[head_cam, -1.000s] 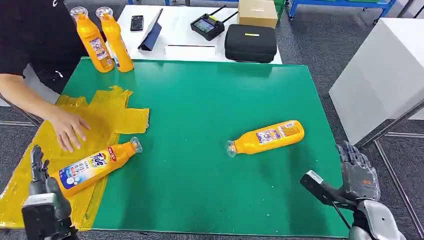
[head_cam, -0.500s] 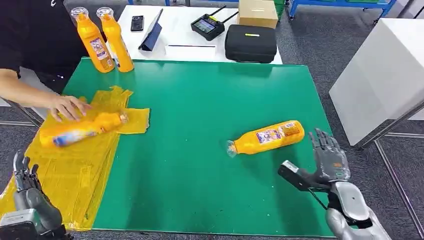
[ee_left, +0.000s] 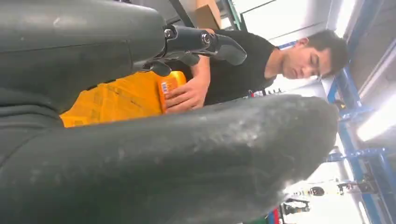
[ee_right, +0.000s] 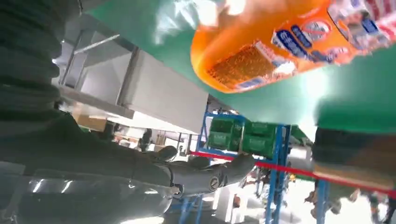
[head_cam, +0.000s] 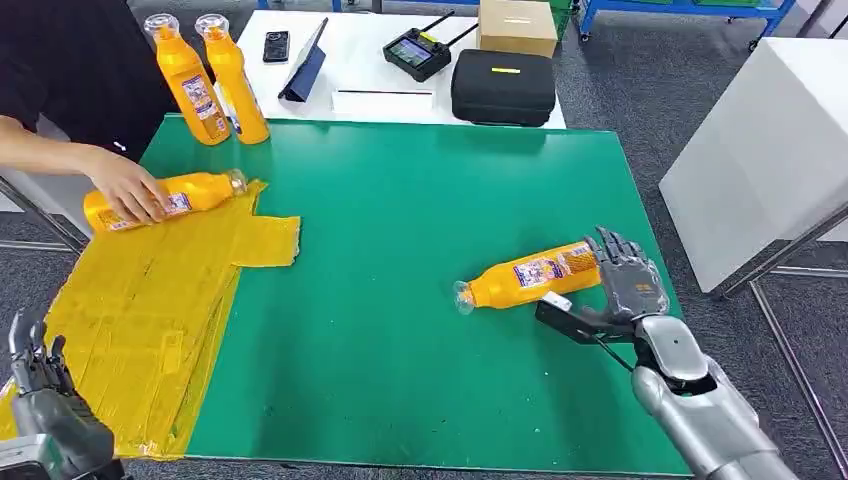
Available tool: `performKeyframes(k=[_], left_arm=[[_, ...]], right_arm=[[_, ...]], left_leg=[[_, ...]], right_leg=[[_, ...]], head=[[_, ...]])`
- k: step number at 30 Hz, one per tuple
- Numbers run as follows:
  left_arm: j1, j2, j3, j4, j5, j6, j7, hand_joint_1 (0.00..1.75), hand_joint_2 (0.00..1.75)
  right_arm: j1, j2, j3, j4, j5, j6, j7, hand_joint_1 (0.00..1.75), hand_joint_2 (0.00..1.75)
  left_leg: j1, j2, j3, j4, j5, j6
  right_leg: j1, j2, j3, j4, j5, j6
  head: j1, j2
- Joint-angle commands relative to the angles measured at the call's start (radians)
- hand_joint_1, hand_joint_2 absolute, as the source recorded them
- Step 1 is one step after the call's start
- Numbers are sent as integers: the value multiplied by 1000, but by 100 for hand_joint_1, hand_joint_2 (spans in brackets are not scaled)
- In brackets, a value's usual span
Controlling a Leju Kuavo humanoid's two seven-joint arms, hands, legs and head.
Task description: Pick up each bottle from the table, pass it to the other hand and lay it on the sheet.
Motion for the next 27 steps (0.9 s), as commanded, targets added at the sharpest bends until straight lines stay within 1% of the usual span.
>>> performKeyframes(k=[1,5,6,7,8,10,12,14,15,16,18,19,20,21,23,24,26,27], left_arm=[[-14,11,22,30,21,-16,-6,0,0],[-34,13,17,37,24,-15,-2,0,0],[-40,12,16,41,24,-15,-3,0,0],[-42,10,16,41,24,-15,-3,0,0],[-47,7,16,44,25,-17,-3,0,0],[-53,-4,15,44,17,-17,-2,0,0],[-57,-10,15,43,7,-17,0,0,0],[-63,-14,15,46,1,-18,2,0,0],[-63,-14,15,46,1,-18,2,0,0],[-63,-14,15,46,1,-18,2,0,0],[-62,-13,15,46,1,-18,2,0,0],[-62,-13,15,46,1,-18,2,0,0],[-62,-14,16,47,0,-18,3,0,0],[-65,-16,19,48,0,-19,4,0,0],[-67,-19,24,51,-2,-20,3,0,0],[-67,-19,25,50,-2,-22,2,0,0],[-72,-23,28,53,3,-30,-4,0,0],[-75,-24,29,54,-1,-32,-7,0,0]], right_arm=[[-220,-19,168,260,19,58,10,0,175],[-272,-12,185,321,26,81,-6,0,175],[-288,-6,191,341,28,85,-12,0,175],[-294,-5,190,342,28,85,-12,0,175],[-312,1,200,366,29,89,-23,0,175],[-354,12,214,411,23,93,-43,0,175],[-378,23,225,439,19,93,-55,0,175],[-393,32,230,461,16,94,-62,0,175],[-393,32,230,461,16,94,-62,0,175],[-393,32,230,461,16,94,-62,0,175],[-392,33,231,463,16,91,-63,0,175],[-392,33,231,463,16,91,-63,0,175],[-393,34,234,468,16,88,-67,0,175],[-400,39,238,482,10,84,-81,0,175],[-415,60,251,511,3,82,-101,0,175],[-421,73,256,527,-4,84,-108,0,175],[-429,94,265,564,-19,83,-124,0,175],[-429,103,266,580,-36,87,-132,0,175]], left_leg=[[1,2,3,0,-2,0],[0,1,5,0,-2,0],[0,1,2,0,0,0],[0,1,5,0,-2,0],[0,2,4,0,-1,0],[0,2,6,0,-3,0],[0,3,6,1,-3,0],[0,2,4,0,-2,0],[0,3,6,1,-3,1],[0,2,4,0,-1,0],[0,1,6,0,-2,1],[0,1,4,0,-1,1],[0,1,5,0,-2,1],[0,1,3,0,-1,1],[0,1,5,0,-2,1],[0,1,3,0,-1,1],[0,2,5,0,-2,1],[0,0,2,0,-1,1]], right_leg=[[1,4,2,0,0,-5],[1,4,4,0,-1,-8],[1,2,1,0,0,-3],[1,4,3,0,-1,-7],[1,3,2,0,0,-6],[1,5,4,1,-2,-9],[1,6,4,1,-1,-9],[1,5,3,0,0,-6],[1,5,4,1,-1,-8],[1,4,3,0,0,-5],[1,4,5,0,-1,-8],[1,3,3,0,0,-5],[1,3,4,0,-1,-7],[1,2,2,0,0,-4],[1,3,4,0,-1,-7],[1,3,2,0,0,-4],[1,5,3,0,-1,-7],[1,3,2,0,0,-4]], head=[[0,0],[0,0],[0,0],[0,0],[0,0],[0,0],[0,0],[0,0],[0,0],[0,0],[0,0],[0,0],[0,0],[0,0],[0,0],[0,0],[0,0],[0,0]])
